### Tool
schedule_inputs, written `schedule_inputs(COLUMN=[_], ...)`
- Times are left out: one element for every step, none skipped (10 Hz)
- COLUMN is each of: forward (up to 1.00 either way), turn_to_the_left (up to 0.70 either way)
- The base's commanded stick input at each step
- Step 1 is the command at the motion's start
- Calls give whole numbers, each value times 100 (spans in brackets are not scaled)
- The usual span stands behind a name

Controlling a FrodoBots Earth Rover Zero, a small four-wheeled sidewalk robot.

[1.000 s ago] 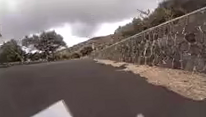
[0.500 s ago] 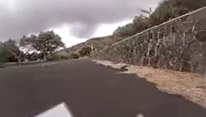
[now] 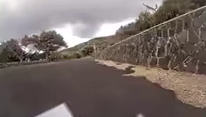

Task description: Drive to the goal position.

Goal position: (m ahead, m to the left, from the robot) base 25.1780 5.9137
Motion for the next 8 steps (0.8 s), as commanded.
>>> schedule_inputs(forward=[100, 100, 100, 100, 100, 100, 100, 100], turn_to_the_left=[0, 0, 0, 0, 0, 0, 0, 0])
